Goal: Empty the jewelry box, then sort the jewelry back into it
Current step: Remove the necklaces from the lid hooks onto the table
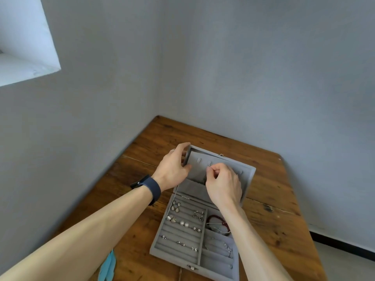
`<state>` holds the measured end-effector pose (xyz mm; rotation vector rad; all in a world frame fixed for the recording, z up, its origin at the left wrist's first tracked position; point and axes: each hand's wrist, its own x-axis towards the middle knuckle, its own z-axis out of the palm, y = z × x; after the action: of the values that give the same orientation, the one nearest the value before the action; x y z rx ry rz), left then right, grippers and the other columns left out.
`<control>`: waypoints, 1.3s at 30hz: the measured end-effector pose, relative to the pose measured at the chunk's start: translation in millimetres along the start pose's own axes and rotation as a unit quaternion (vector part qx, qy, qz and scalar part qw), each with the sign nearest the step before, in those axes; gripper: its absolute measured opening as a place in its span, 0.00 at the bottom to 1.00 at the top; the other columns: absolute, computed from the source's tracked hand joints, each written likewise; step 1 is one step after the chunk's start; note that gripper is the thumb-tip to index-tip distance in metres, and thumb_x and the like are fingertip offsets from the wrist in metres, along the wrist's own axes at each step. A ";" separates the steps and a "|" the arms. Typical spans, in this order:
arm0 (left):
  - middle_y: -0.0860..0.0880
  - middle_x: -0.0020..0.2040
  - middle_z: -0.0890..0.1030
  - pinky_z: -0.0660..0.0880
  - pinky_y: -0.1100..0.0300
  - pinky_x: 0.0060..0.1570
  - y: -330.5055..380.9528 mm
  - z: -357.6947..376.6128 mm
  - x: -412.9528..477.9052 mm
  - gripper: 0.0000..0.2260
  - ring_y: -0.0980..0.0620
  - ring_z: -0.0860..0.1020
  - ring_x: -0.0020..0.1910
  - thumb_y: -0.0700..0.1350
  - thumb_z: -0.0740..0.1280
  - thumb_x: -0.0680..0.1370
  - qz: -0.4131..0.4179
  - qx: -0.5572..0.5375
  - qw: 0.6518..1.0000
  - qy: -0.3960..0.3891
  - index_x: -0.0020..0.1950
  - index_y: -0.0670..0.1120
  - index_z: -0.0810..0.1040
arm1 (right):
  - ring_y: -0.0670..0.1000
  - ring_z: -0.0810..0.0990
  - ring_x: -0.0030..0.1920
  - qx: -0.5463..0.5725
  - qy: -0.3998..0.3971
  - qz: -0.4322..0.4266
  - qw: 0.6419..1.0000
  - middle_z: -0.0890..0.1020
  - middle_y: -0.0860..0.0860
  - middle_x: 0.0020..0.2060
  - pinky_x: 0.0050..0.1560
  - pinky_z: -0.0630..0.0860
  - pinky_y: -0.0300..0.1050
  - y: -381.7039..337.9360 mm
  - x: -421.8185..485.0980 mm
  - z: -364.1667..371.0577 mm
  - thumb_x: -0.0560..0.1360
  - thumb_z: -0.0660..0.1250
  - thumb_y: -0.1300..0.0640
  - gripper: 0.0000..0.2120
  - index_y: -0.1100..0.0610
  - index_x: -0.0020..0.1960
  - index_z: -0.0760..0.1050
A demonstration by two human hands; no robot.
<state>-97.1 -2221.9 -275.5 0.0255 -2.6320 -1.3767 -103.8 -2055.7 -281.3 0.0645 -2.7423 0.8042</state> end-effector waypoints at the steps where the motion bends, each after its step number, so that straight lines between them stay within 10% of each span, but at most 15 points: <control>1: 0.46 0.72 0.72 0.75 0.55 0.62 -0.5 0.6 -1.0 0.30 0.47 0.73 0.68 0.42 0.68 0.80 0.001 -0.005 1.000 0.001 0.79 0.53 0.59 | 0.50 0.78 0.47 0.018 0.002 -0.004 1.000 0.80 0.45 0.46 0.41 0.71 0.44 0.7 -0.6 -0.6 0.80 0.63 0.48 0.06 0.48 0.47 0.76; 14: 0.47 0.74 0.68 0.72 0.60 0.62 19.7 -17.1 -15.8 0.29 0.46 0.70 0.71 0.45 0.68 0.80 0.004 0.007 1.000 -0.027 0.79 0.53 0.61 | 0.42 0.75 0.43 0.280 -0.039 -0.024 0.959 0.79 0.45 0.43 0.40 0.68 0.24 -29.5 6.1 -78.0 0.82 0.63 0.54 0.04 0.52 0.50 0.75; 22: 0.60 0.52 0.85 0.76 0.64 0.55 124.0 -61.7 -54.9 0.15 0.64 0.81 0.51 0.54 0.72 0.76 0.136 -0.048 0.988 -0.063 0.63 0.57 0.81 | 0.39 0.74 0.38 0.298 -0.050 -0.107 0.947 0.79 0.42 0.37 0.44 0.70 0.36 -41.7 -26.3 -154.2 0.80 0.66 0.54 0.05 0.50 0.46 0.77; 39: 0.53 0.46 0.86 0.80 0.57 0.53 135.0 -33.2 -204.6 0.05 0.53 0.84 0.47 0.46 0.74 0.76 0.145 -0.089 0.961 -0.219 0.51 0.48 0.85 | 0.48 0.80 0.51 0.317 -0.113 -0.097 0.937 0.83 0.46 0.45 0.56 0.78 0.49 10.4 -201.0 -183.3 0.80 0.67 0.54 0.04 0.51 0.49 0.79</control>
<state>118.3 -2152.3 -175.9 -0.7376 -2.6727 -1.6529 134.5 -1956.0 -195.5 0.5781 -2.4904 1.6688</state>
